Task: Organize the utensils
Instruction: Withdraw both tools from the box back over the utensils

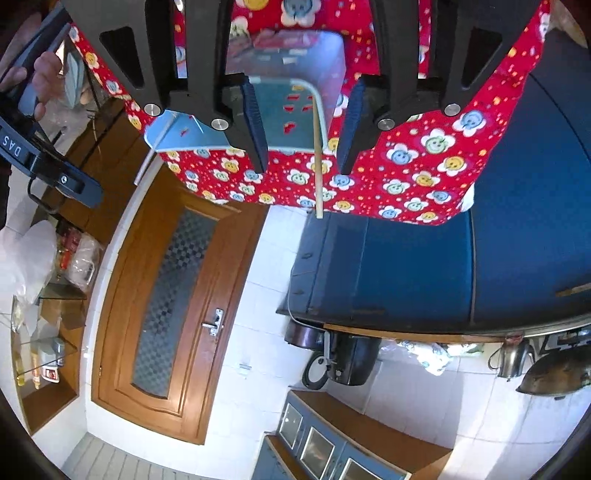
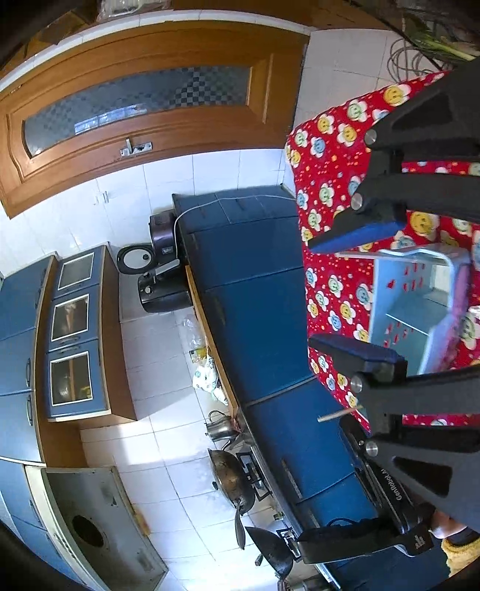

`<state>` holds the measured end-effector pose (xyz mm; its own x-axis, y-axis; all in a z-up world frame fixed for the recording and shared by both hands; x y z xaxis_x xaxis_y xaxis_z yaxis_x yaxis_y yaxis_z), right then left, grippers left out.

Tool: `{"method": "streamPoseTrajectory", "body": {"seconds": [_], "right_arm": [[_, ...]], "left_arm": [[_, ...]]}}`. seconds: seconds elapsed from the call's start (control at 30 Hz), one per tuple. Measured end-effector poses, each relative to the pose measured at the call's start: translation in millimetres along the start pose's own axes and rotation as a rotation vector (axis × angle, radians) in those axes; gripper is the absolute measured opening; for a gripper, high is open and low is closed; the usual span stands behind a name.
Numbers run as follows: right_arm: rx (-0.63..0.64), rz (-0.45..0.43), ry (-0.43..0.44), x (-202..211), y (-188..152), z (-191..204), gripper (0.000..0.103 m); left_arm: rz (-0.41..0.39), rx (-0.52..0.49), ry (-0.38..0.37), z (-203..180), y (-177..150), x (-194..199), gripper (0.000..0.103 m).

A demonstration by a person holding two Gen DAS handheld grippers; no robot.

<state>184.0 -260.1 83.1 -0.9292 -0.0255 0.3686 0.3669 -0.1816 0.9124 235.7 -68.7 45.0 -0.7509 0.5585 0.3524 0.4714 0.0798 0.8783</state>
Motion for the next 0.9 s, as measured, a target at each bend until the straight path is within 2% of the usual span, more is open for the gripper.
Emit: {"method": "streamPoseTrajectory", "body": {"seconds": [0.47,0.67,0.9], "right_arm": [[-0.035,0.122,-0.029,62.7,-51.8,1.0,0.049],[-0.038,0.183,-0.034,75.8,-79.6,0.5,0.051],[-0.057,0.254,-0.032,82.6,-113.5,-2.4,0.054]], "left_arm": [[0.098,-0.062,0.021,-21.1,-28.6,51.3,0.044],[0.148,-0.080,0.020,-29.7,-49.6,65.2,0.044],[0.248,-0.116,0.015,-39.3,-81.2,71.7,0.044]]}}
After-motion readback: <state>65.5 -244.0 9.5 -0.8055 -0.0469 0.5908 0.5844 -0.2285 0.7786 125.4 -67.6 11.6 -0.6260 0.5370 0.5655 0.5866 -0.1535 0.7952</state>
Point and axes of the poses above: each gripper's, at about its wrist camera, not at the fingertips, and x roughly against the way its jaws point, z to its left, y to its top, the point moved 9 cm from there along -x, roughly the way its jaws point, and after that the axes turned 12 degrees about -y, right-handed, at the moved point
